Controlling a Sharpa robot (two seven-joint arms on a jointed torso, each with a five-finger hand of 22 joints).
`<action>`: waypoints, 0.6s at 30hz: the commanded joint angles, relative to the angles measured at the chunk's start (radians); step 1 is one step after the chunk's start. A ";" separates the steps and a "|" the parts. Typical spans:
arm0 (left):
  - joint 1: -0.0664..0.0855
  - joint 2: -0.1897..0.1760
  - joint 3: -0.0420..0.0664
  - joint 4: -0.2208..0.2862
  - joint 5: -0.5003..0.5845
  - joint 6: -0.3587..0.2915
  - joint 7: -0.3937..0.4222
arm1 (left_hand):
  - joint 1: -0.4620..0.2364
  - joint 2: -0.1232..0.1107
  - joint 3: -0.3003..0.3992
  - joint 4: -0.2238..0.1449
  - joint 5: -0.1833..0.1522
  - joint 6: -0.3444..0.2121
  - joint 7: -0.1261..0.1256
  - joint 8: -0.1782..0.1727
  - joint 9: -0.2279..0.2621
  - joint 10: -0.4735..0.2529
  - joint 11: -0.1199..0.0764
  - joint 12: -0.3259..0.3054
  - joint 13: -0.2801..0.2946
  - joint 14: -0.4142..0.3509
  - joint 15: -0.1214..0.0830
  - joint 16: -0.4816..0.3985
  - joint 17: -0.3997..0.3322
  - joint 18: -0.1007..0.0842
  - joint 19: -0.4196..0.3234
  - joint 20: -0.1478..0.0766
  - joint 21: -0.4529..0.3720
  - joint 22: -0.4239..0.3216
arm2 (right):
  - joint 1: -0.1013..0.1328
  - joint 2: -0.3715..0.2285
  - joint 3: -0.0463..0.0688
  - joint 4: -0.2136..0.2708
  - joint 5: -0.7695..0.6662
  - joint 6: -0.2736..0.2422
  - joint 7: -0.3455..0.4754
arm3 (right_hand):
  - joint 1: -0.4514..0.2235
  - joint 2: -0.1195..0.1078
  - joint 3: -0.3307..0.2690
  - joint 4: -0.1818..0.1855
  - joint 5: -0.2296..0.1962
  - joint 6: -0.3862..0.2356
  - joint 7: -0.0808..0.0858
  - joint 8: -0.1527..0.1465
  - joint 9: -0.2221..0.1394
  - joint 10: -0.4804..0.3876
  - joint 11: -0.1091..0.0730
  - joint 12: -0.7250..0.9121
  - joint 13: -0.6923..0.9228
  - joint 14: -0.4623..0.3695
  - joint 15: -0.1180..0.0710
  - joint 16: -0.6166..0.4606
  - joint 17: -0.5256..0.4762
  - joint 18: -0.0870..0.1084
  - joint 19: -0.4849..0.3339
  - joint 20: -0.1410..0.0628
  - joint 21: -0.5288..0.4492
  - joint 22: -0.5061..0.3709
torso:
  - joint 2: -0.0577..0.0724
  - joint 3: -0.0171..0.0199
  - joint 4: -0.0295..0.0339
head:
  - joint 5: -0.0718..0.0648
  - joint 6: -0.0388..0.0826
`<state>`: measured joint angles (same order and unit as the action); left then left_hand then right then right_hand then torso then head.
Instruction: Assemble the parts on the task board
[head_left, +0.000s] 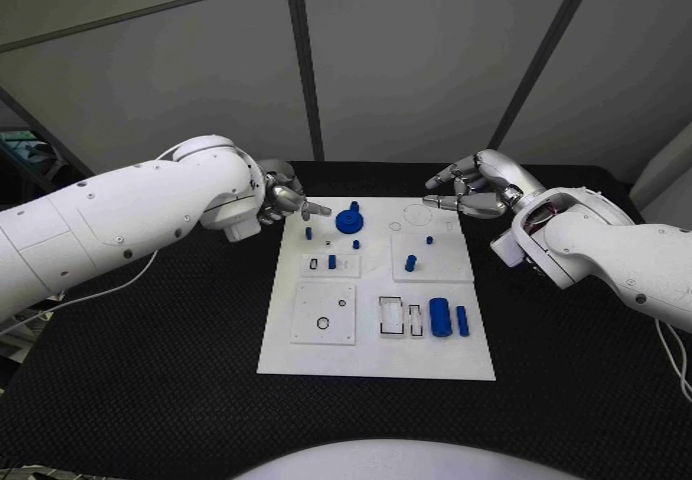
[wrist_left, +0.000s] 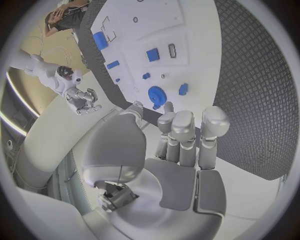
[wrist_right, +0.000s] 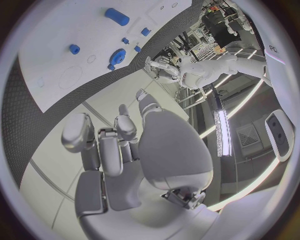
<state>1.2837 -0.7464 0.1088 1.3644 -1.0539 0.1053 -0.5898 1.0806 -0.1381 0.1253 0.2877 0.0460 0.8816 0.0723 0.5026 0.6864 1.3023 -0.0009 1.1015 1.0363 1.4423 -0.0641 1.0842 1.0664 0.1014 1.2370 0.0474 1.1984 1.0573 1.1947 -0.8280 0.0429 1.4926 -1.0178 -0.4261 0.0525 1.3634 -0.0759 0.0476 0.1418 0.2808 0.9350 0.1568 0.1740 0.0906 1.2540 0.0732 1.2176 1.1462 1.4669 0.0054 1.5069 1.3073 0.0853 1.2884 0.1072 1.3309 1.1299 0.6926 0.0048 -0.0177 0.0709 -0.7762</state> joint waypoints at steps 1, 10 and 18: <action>0.018 0.019 0.003 -0.048 0.018 0.067 0.028 | 0.018 0.002 -0.006 -0.001 0.002 -0.003 0.005 -0.012 -0.019 -0.008 0.004 -0.006 -0.007 -0.003 0.007 -0.006 -0.005 0.018 -0.008 0.003 -0.010 -0.008 | 0.001 0.003 0.001 -0.003 -0.002 0.006 0.005 | -0.004 0.005 -0.004 0.001 0.005 0.005 -0.003 0.004 -0.002 -0.003 -0.004 -0.006 -0.001 0.074 -0.008 -0.004 0.142 0.010 -0.005 0.000 -0.005 -0.001 | 0.001 0.0000 -0.0018 | 0.002 0.004; 0.040 0.096 -0.008 -0.210 -0.024 0.136 0.033 | 0.023 0.007 -0.011 0.000 0.002 0.000 0.006 -0.019 -0.033 -0.008 0.006 -0.003 -0.005 -0.003 0.008 -0.004 -0.003 0.017 -0.003 0.006 -0.007 -0.002 | 0.001 0.010 0.001 -0.009 -0.002 0.008 0.005 | -0.004 0.005 -0.004 0.001 0.005 0.005 -0.003 0.004 -0.002 -0.003 -0.004 -0.006 -0.001 0.074 -0.008 -0.004 0.142 0.010 -0.005 0.000 -0.005 -0.001 | 0.003 0.0003 -0.0029 | 0.007 0.007; 0.036 0.144 -0.031 -0.303 -0.034 0.183 0.034 | 0.018 0.017 -0.018 0.002 0.002 0.007 0.007 -0.024 -0.046 -0.003 0.006 0.007 0.003 -0.002 0.009 -0.002 -0.001 0.015 0.005 0.008 0.000 0.009 | 0.001 0.014 0.001 -0.011 -0.002 0.009 0.007 | -0.004 0.005 -0.004 0.001 0.005 0.005 -0.003 0.004 -0.002 -0.003 -0.004 -0.006 -0.001 0.074 -0.008 -0.004 0.142 0.010 -0.005 0.000 -0.005 -0.001 | 0.002 -0.0003 -0.0014 | 0.011 0.000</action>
<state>1.3191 -0.6071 0.0779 1.0693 -1.0704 0.2350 -0.5692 1.0965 -0.1300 0.1128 0.2897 0.0460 0.8844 0.0770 0.4844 0.6408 1.2972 0.0041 1.1056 1.0383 1.4388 -0.0607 1.0842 1.0645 0.1442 1.2396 0.0523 1.1950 1.0642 1.1945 -0.8156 0.0429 1.4813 -1.0181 -0.4231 0.0526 1.3633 -0.0759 0.0476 0.1418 0.2808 0.9350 0.1568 0.1740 0.0906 1.2540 0.0733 1.2176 1.1463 1.4669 0.0054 1.5069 1.3073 0.0853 1.2884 0.1072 1.3309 1.1300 0.6952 0.0046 -0.0205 0.0799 -0.7739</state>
